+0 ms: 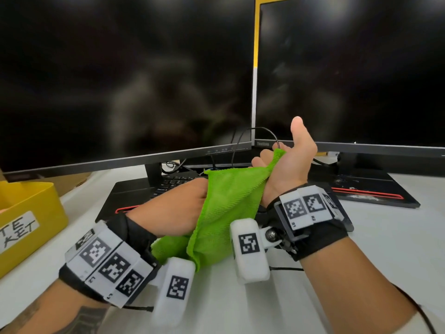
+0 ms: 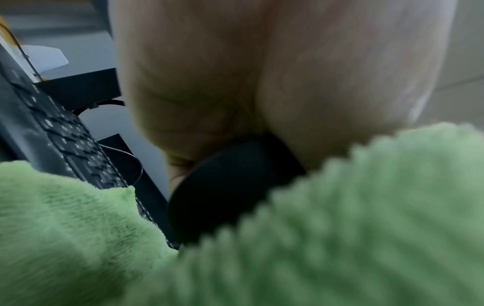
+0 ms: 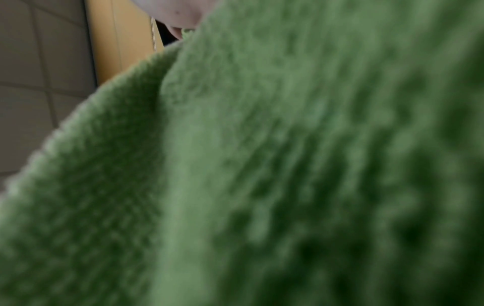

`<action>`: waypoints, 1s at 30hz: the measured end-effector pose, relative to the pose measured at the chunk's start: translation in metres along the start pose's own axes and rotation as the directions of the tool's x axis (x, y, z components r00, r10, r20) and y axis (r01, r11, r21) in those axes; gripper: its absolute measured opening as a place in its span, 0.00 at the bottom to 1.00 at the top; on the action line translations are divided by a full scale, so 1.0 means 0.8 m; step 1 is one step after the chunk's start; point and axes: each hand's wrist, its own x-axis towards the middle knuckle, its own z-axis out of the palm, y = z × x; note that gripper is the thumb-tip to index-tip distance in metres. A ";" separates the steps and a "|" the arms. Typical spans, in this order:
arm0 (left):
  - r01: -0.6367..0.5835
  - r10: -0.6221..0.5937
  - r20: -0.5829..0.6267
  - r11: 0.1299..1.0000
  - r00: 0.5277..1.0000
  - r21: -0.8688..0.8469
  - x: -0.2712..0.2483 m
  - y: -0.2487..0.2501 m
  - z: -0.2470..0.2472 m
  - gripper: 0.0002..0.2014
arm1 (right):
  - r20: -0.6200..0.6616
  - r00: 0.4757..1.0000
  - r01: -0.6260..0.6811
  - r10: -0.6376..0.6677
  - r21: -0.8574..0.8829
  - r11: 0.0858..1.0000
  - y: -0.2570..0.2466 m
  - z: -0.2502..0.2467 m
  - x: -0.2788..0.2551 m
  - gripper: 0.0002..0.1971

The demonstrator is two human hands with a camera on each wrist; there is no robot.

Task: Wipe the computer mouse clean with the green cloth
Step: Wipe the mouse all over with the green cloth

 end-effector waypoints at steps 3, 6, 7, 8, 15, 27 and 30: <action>0.023 -0.023 0.052 1.000 0.998 -0.006 0.001 0.003 -0.006 0.28 | -0.015 1.000 0.008 -0.008 -0.006 1.000 0.002 -0.001 0.004 0.23; 0.147 -0.152 0.058 0.987 0.987 0.071 0.000 -0.009 -0.011 0.17 | -0.046 0.999 0.019 -0.018 0.013 1.000 -0.003 -0.006 0.011 0.24; 0.236 -0.240 0.057 0.969 0.969 0.079 -0.001 -0.010 -0.013 0.27 | -0.055 0.998 0.023 -0.022 0.026 0.999 -0.007 -0.008 0.015 0.24; 0.296 -0.303 0.062 0.950 0.951 0.101 -0.003 -0.013 -0.016 0.38 | -0.064 0.998 0.027 -0.025 0.037 0.999 -0.010 -0.011 0.019 0.24; 0.381 -0.386 0.070 0.922 0.920 0.076 -0.013 -0.015 -0.039 0.42 | -0.201 0.977 0.096 -0.077 0.085 0.992 -0.027 -0.019 0.031 0.24; 0.448 -0.462 -0.056 0.879 0.885 -0.161 -0.049 -0.010 -0.075 0.21 | -0.336 0.913 0.263 -0.231 0.051 0.963 -0.057 -0.042 0.050 0.19; 0.463 -0.478 -0.070 0.871 0.875 -0.163 -0.047 -0.009 -0.075 0.22 | -0.348 0.902 0.279 -0.254 0.022 0.960 -0.059 -0.037 0.042 0.15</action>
